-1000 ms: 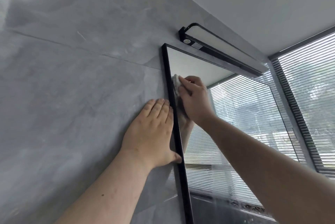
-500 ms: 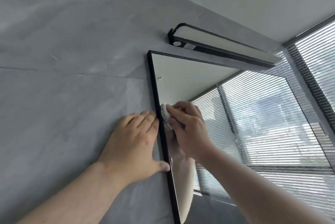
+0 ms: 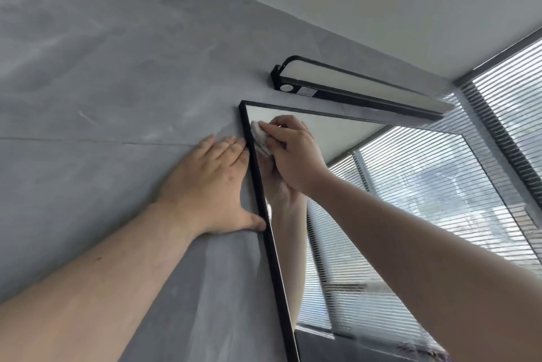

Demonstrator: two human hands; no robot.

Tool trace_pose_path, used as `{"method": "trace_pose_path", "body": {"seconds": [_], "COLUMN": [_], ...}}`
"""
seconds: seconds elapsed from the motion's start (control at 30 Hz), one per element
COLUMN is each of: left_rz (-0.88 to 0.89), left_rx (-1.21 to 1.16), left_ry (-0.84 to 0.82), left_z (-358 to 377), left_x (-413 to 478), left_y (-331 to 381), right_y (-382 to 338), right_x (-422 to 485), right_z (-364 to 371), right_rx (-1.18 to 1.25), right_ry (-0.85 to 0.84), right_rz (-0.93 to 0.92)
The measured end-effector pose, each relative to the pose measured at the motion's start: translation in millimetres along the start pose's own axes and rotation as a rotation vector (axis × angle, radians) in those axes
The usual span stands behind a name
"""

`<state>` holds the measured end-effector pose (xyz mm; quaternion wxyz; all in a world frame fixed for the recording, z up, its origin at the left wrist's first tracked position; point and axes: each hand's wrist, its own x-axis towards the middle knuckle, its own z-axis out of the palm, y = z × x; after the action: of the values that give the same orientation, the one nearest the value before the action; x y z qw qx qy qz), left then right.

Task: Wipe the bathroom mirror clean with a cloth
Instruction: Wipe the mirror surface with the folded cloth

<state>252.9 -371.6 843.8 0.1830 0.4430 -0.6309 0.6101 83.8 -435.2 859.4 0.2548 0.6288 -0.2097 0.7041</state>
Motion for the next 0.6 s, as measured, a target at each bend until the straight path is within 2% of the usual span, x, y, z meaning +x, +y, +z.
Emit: {"method": "trace_pose_path", "body": {"seconds": [0.17, 0.37, 0.6], "left_rz": [0.006, 0.003, -0.001], "left_rx": [-0.01, -0.029, -0.034], "left_ry": [0.01, 0.033, -0.003], "left_z": [2.2, 5.1, 3.3], "left_x": [1.6, -0.1, -0.7], "left_y": [0.2, -0.3, 0.4], "right_y": [2.5, 24.4, 71.6], "right_x": [42.4, 49.7, 53.2], "right_z": [3.8, -2.8, -32.9], "right_rx": [0.062, 0.061, 0.044], "right_ry": [0.031, 0.055, 0.136], "right_rz": [0.035, 0.051, 0.241]}}
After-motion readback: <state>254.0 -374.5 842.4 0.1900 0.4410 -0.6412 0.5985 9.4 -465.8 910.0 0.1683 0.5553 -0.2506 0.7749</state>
